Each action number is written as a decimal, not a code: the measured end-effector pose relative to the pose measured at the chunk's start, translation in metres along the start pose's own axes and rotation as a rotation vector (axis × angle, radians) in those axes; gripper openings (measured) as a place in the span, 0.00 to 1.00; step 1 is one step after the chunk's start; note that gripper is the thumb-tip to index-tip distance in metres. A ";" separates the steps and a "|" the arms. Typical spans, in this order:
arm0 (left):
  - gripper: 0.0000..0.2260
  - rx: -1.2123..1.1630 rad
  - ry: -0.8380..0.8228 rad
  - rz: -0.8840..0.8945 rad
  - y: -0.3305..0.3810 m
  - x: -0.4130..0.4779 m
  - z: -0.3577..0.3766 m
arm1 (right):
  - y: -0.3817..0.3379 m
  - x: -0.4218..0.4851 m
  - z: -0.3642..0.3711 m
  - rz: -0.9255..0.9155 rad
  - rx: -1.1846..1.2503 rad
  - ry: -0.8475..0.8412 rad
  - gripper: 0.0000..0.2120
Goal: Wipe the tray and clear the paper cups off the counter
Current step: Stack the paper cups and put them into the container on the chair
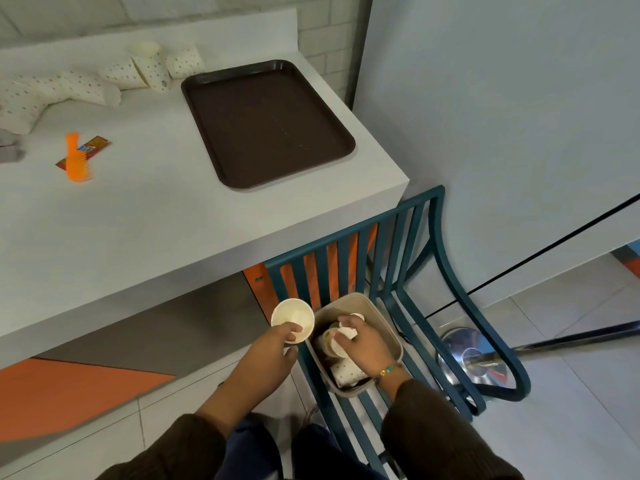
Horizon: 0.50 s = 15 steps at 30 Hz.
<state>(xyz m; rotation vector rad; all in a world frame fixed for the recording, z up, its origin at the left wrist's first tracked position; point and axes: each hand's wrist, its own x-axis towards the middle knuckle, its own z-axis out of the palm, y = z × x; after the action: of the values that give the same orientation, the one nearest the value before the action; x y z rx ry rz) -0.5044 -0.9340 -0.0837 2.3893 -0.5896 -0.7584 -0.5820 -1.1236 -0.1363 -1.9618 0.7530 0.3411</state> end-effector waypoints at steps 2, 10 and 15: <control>0.16 0.051 -0.032 0.040 0.007 0.000 0.001 | -0.008 -0.013 -0.007 -0.190 -0.046 -0.093 0.33; 0.16 0.228 -0.220 0.277 0.032 0.002 0.007 | -0.023 -0.024 0.002 -0.394 -0.295 0.032 0.45; 0.20 0.129 -0.200 0.374 0.036 0.000 0.008 | -0.016 -0.018 -0.010 -0.341 -0.280 0.180 0.36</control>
<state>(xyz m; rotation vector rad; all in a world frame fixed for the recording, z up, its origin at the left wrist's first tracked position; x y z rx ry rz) -0.5176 -0.9640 -0.0664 2.2324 -1.1609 -0.8132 -0.5864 -1.1199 -0.1109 -2.3640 0.4863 0.0657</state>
